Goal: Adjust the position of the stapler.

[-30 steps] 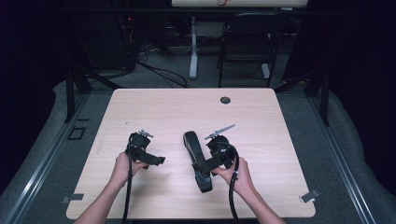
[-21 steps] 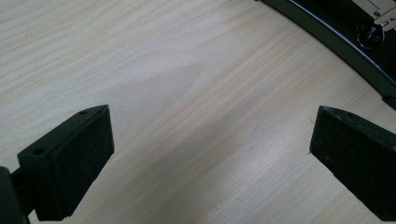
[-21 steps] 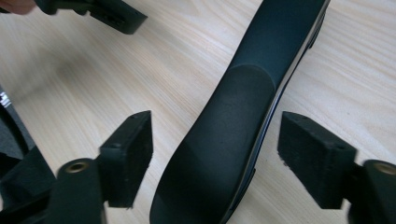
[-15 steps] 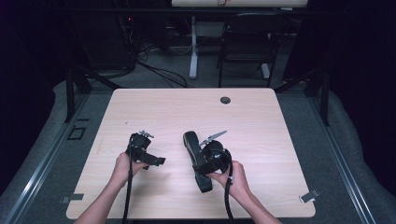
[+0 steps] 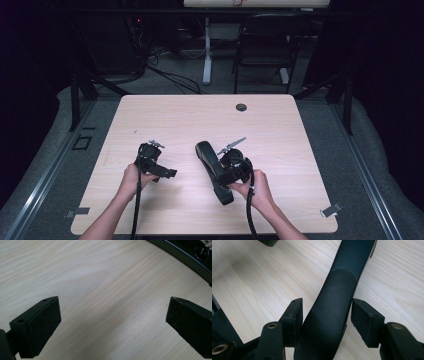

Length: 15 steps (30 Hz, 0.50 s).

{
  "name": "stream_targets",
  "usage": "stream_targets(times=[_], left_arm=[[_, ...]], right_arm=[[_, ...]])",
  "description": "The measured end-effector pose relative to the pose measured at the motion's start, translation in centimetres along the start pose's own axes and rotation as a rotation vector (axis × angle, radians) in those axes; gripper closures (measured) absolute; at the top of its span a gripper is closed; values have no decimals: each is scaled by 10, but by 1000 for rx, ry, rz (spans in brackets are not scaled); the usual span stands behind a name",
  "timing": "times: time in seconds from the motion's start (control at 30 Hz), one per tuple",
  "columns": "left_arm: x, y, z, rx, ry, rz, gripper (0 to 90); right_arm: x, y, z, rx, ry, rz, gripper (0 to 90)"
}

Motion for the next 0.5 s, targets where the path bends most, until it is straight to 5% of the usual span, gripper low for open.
stream_targets(times=[0.37, 0.5], left_arm=[[0, 0, 1, 5, 1, 2, 0], [0, -2, 3, 4, 4, 3, 0]], right_arm=[[1, -15, -7, 48, 37, 4, 505], [-2, -13, 1, 80, -32, -1, 502]])
Point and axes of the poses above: each handheld gripper's, and its own axes: z roughly forward along the jaws, x roughly out of its underside, y roughly to its left, the point moved 7 cm from there along z, roughly forward along the jaws, and after that the axes turned 9 degrees about z, right-handed, at the moved point
